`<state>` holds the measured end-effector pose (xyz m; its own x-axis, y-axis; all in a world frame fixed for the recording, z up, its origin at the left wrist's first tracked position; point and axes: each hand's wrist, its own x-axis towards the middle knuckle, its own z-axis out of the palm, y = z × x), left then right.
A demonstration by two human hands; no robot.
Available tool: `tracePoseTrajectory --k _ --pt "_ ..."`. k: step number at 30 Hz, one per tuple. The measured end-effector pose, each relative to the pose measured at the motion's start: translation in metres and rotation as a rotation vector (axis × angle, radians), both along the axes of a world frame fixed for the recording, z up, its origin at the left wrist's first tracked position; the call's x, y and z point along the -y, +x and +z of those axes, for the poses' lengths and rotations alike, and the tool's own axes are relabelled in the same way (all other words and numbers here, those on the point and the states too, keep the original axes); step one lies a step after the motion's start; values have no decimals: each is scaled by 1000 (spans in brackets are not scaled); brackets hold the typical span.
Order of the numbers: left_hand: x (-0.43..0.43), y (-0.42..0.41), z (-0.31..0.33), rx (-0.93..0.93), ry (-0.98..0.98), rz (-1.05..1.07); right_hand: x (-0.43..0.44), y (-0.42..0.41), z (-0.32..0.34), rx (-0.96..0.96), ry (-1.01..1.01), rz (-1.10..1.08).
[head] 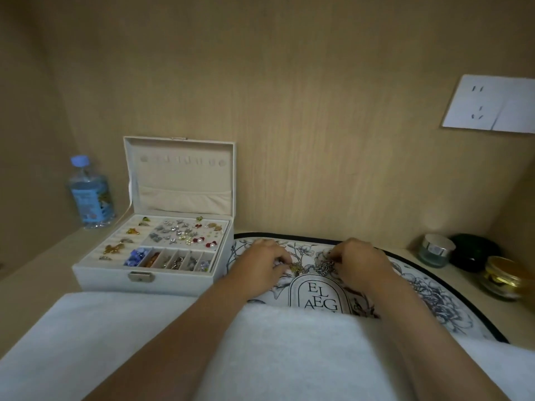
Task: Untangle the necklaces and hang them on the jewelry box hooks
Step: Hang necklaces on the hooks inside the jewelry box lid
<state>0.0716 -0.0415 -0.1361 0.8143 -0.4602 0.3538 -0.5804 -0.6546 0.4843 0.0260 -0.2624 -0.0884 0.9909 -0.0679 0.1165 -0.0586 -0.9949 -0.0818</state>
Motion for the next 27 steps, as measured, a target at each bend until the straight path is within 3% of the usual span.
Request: tracePoseTrajectory --k 2,4,9,15,20,22,24,27 --pt "-1 1 -2 14 -34 -8 -5 0 -1 115 -41 94" --pt "-1 2 -2 34 -75 -38 -13 0 -3 176 113 195" --pt "0 -1 -3 14 -22 -115 -17 -1 -8 7 219 247" --pt "-2 -2 0 -27 -33 -90 -18 1 -4 43 -34 129" --pt "-4 -11 6 -5 -74 -65 -43 2 -19 115 217 331" --pt "-10 -15 14 116 105 -7 -42 4 -23 73 192 355" --pt "-17 -19 23 281 427 104 -39 6 -23 56 210 334" --pt "-26 -22 33 370 701 281 -36 8 -21 61 245 294"
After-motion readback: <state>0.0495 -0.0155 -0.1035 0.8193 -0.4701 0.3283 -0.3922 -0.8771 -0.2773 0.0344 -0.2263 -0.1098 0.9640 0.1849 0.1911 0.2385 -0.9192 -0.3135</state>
